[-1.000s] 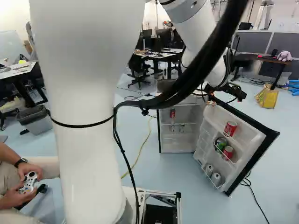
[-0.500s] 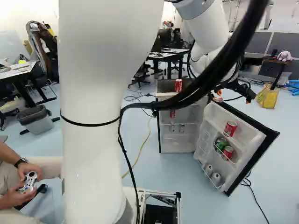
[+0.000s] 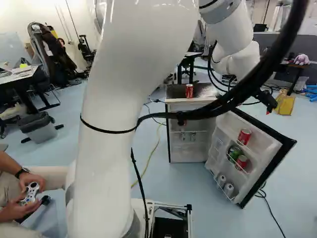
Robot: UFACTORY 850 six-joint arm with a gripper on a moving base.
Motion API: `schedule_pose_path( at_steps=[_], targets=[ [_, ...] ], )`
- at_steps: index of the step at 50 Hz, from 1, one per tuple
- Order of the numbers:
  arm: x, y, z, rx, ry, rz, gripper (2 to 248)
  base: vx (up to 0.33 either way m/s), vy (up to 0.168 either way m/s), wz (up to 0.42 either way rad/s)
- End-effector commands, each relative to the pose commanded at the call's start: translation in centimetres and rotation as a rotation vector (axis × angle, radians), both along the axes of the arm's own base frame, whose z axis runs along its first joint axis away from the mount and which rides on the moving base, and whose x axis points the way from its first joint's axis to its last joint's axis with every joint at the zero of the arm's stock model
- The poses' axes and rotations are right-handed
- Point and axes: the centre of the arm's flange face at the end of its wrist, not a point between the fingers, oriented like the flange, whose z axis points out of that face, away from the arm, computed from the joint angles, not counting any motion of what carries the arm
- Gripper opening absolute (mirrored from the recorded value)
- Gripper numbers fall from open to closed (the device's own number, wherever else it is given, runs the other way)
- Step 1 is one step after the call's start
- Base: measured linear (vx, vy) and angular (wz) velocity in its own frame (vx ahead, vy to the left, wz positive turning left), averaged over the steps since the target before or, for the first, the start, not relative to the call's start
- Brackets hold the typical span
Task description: Grab a drink from the fridge
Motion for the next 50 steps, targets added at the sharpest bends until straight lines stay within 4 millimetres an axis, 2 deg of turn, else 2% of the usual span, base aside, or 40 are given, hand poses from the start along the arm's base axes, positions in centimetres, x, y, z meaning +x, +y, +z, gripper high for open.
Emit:
schedule_pose_path(
  at_steps=[50],
  targets=[
    [2.7, -7.0, -2.1, 0.201, 0.042, -0.158, 247, 0.000, 0.000, 0.000]
  ],
)
